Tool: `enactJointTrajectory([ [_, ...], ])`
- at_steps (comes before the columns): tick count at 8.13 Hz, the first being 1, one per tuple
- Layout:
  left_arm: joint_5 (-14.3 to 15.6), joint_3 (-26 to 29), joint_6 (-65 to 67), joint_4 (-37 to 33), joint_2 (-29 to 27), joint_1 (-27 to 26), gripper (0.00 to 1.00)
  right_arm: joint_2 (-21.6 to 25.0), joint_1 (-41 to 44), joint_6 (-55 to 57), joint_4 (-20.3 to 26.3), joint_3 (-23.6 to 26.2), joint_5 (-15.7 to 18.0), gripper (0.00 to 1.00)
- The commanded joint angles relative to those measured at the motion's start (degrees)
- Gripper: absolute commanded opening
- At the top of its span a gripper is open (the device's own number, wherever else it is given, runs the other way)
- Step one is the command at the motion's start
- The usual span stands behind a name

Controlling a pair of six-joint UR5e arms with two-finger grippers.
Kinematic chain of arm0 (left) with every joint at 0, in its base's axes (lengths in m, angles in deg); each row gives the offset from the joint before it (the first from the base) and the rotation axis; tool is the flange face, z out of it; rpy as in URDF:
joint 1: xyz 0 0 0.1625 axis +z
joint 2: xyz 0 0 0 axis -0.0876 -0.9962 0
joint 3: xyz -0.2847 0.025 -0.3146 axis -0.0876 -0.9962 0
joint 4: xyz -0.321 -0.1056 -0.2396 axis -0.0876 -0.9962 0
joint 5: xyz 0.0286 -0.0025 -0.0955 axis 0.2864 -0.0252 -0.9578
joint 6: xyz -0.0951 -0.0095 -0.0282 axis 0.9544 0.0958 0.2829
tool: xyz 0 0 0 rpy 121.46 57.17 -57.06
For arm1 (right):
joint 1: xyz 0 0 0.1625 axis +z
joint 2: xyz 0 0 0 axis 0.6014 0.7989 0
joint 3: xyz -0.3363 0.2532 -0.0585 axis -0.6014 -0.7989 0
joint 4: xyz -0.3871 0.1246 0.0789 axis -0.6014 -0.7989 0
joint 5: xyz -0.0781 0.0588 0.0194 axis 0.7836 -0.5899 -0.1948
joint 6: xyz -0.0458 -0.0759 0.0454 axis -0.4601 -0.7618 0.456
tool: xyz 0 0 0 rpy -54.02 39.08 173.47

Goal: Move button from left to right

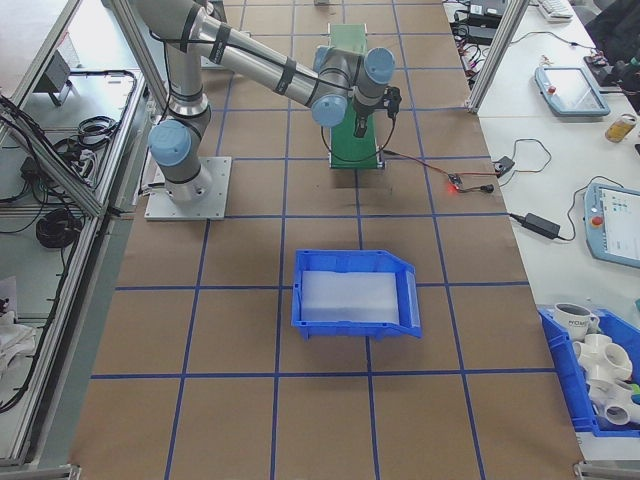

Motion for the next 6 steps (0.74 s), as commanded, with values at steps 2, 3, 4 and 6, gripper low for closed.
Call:
enactJointTrajectory([
  [2,0.0,-0.1,-0.1,-0.1,0.0,0.0,1.00,0.1,-0.3,-0.6,0.3,0.3,-0.1,0.98],
  [3,0.0,-0.3,-0.1,-0.1,0.0,0.0,1.00,0.1,-0.3,-0.4,0.3,0.4,0.0,0.98],
  [4,0.2,-1.1,-0.1,-0.1,0.2,0.0,1.00,0.1,-0.3,-0.2,0.3,0.4,0.0,0.99],
  [6,0.1,-1.8,-0.1,-0.1,0.5,0.0,1.00,0.1,-0.3,0.5,0.2,0.4,-0.7,0.99],
])
